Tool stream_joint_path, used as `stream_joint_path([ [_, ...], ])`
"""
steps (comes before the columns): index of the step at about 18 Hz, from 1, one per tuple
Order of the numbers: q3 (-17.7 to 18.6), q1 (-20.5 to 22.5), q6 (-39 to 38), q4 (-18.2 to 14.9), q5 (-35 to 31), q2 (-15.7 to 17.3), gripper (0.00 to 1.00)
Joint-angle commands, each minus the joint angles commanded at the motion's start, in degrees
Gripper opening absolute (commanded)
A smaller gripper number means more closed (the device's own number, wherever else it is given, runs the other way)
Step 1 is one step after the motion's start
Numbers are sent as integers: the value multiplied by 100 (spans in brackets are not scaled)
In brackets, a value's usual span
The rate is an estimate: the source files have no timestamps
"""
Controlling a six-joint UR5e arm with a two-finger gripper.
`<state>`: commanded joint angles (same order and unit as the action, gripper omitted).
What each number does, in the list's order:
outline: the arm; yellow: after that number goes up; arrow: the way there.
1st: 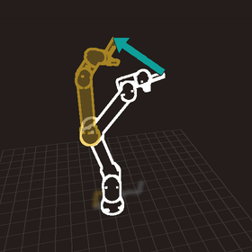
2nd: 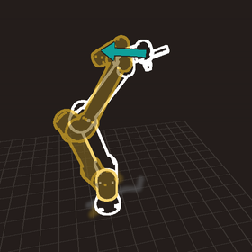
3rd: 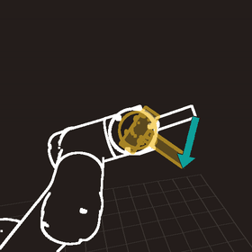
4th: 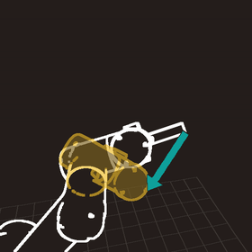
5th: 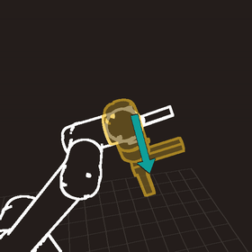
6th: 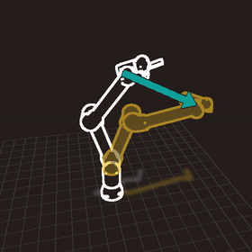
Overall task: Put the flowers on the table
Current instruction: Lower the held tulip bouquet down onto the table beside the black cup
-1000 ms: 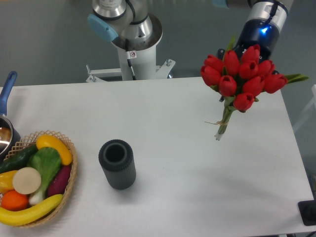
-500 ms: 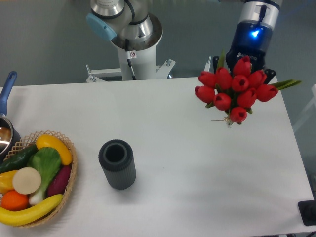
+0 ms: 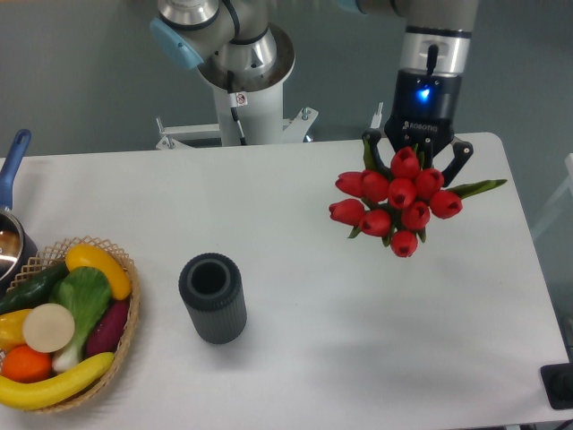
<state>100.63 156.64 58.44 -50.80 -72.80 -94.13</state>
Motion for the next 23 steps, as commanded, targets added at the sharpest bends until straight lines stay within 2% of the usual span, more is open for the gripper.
stream_joint_path([
  [1,1,-237,140,0,-485,-139,42],
  [11,-61,-1214,151,-18,-2782,-1150,42],
  [18,-377,-1408,115,26,-2837,-2003,42],
  [23,-702,-1434,36,26,-2810,-2355,42],
])
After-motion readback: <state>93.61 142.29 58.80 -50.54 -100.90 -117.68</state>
